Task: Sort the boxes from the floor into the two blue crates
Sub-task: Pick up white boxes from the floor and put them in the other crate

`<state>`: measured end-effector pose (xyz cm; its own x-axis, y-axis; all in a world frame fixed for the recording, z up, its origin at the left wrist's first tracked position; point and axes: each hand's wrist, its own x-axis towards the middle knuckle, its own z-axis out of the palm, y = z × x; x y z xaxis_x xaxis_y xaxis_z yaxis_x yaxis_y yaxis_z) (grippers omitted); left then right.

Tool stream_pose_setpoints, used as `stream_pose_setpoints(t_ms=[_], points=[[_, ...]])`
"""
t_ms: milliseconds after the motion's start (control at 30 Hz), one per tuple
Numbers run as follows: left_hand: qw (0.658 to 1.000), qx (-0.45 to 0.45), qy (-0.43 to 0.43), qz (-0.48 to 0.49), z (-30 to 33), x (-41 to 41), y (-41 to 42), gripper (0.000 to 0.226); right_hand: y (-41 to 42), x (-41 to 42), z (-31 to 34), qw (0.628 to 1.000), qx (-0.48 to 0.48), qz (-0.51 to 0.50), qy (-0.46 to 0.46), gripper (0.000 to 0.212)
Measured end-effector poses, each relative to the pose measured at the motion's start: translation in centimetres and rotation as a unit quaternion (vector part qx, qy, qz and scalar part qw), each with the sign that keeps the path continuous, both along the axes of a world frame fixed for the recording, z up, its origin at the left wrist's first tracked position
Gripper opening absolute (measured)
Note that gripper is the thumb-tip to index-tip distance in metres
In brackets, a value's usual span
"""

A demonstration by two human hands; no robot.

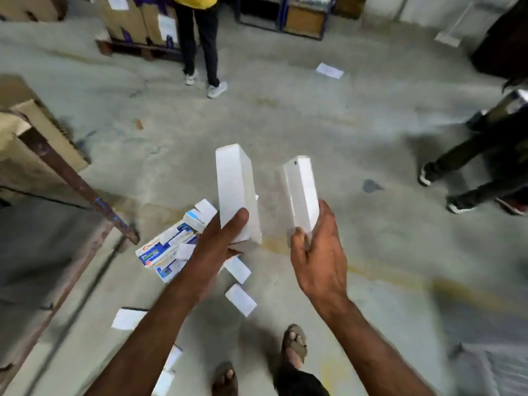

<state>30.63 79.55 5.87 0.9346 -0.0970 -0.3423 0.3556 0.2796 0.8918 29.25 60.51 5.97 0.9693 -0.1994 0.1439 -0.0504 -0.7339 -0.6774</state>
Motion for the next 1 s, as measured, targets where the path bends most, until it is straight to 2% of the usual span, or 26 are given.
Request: stream_pose_setpoints(t_ms=[67, 167, 267, 433, 633, 867, 1000], points=[[0.997, 0.032, -0.034, -0.059, 3.0, -0.1, -3.4, 0.073, -3.4, -1.9, 2.4, 0.999, -0.005, -0.043, -0.025, 0.063], [0.985, 0.07, -0.066, -0.143, 6.9, -0.9, -8.7, 0.061, -8.6, -5.0, 5.2, 0.991, -0.012, -0.118, -0.058, 0.064], [0.972, 0.088, -0.069, -0.208, 9.1, -1.9, -14.3, 0.067, -14.0, -8.3, 7.2, 0.979, -0.013, -0.184, -0.088, 0.066], [0.964, 0.053, -0.025, -0.258, 10.8, -4.2, -26.5, 0.072, -24.5, -14.0, 9.3, 0.948, -0.019, -0.295, -0.117, 0.066], [0.927, 0.033, -0.008, -0.374, 12.2, -9.4, -45.5, 0.078, -39.5, -22.7, 11.3, 0.907, -0.061, -0.392, -0.138, 0.067], [0.896, 0.055, -0.079, -0.433, 13.8, -17.4, -66.0, 0.082, -55.2, -33.8, 13.4, 0.854, -0.081, -0.49, -0.156, 0.065], [0.867, 0.065, -0.137, -0.475, 15.6, -20.6, -74.9, 0.066, -61.8, -38.2, 14.0, 0.817, -0.072, -0.551, -0.151, 0.066]])
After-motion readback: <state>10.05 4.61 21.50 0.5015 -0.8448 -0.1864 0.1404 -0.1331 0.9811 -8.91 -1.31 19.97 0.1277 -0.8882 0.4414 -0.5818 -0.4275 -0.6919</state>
